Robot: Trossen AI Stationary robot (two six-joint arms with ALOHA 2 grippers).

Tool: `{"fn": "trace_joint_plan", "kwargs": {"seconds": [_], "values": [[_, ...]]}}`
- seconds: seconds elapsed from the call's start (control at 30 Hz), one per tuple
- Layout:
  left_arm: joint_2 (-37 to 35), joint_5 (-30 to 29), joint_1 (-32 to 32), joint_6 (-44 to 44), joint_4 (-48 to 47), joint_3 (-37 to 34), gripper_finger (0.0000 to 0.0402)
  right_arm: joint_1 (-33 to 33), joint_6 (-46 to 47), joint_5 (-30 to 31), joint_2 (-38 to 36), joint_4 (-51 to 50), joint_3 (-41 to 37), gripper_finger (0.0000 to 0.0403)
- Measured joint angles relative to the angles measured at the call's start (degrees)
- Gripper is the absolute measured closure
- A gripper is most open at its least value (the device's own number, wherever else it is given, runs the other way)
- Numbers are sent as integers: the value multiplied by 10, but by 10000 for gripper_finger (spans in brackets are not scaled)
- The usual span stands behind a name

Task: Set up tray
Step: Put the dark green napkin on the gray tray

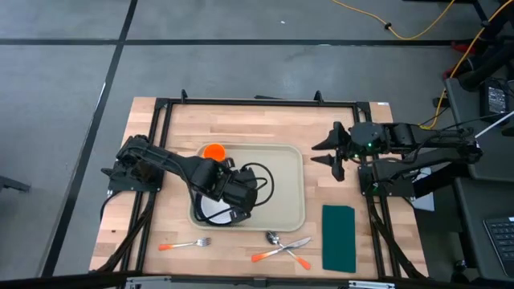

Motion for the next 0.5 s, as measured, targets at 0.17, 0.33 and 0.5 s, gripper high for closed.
{"fn": "trace_joint_plan", "kwargs": {"seconds": [0.17,0.33,0.5], "values": [[0,3,-1,2,-31,17,222,46,209,70,0,-65,0,221],[-1,-7,-21,26,-93,26,222,94,407,58,0,-218,0,221],[-14,-65,-35,65,-106,26,222,122,512,-9,0,-343,0,221]]}}
